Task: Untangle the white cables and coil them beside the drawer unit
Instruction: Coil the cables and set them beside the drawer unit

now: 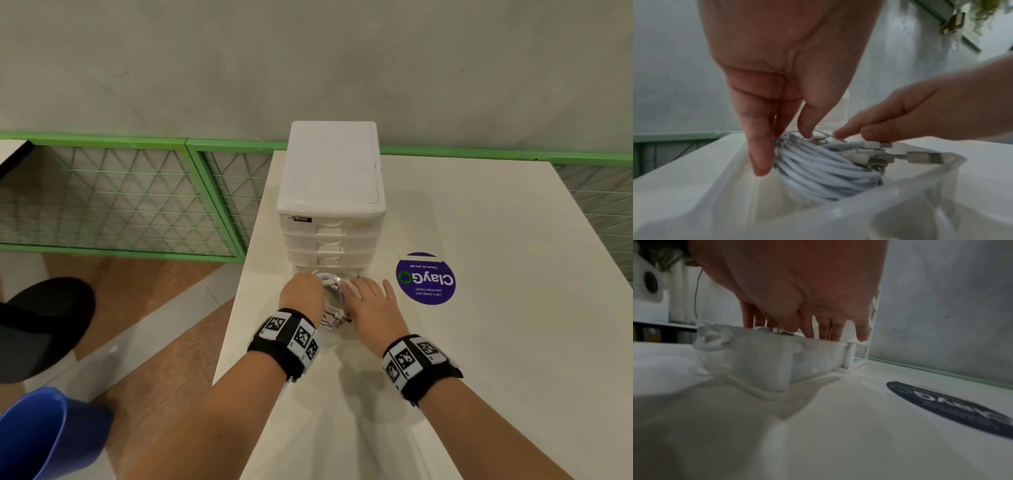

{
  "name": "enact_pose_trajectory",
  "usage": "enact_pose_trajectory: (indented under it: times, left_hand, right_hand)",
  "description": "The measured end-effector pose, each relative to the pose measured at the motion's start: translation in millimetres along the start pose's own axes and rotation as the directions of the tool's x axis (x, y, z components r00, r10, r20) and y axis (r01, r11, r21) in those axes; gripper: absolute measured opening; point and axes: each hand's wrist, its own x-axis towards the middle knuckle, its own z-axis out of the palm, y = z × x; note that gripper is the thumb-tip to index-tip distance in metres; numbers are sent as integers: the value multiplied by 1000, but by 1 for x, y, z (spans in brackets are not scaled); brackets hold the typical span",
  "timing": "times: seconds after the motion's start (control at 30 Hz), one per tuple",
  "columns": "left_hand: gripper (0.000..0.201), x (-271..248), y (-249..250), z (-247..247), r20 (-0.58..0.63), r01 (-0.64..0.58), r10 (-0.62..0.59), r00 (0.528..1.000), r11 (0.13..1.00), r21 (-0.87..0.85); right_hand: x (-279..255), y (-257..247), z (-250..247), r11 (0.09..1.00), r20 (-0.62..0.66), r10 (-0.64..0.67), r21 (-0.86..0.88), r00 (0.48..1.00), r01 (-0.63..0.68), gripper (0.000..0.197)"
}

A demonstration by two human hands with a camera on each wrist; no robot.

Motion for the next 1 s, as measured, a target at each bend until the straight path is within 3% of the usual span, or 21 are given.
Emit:
enact_pose_trajectory:
  times: [0.07,0.13,0.2,0.3,0.47,0.6,0.77,0.83,0.93,1.0]
  left_hand:
    - [30,-6,6,0,-63,15,-10,998,998,67]
    - [41,-8,11,5,-111,-57,66,992,995,82]
    - [54,-8,13,16,-53,-147,148,988,989,21]
    - [66,-8,6,32,58,-175,174,983,985,2]
    - [71,-4,0,38,77,-190,193,978,981,-45]
    - [70,-4,-2,36,66,-194,199,978,978,-77]
    - [61,-8,1,36,61,-187,193,979,979,-86]
    - [60,-11,4,37,52,-195,197,979,980,-50]
    - [65,-14,7,41,29,-158,160,987,986,-56]
    - [72,-15,8,42,13,-130,132,991,989,-63]
  right_hand:
    - [0,4,0,999,-48,-24,-46,999,21,62]
    - [0,2,-1,999,-65,-30,-26,997,29,65]
    - [-1,1,0,999,-66,-39,17,997,40,60]
    - [-6,0,3,988,-24,-86,123,996,88,54]
    - [-23,-1,12,967,-4,-144,211,990,142,57]
    - [-32,6,13,985,67,-156,85,985,150,51]
    - [-37,8,12,991,19,-132,32,991,132,50]
    - [-32,6,7,993,18,-113,32,993,112,59]
    - [-16,6,0,995,138,-97,4,986,97,78]
    - [-7,7,-3,993,178,-86,-63,980,99,79]
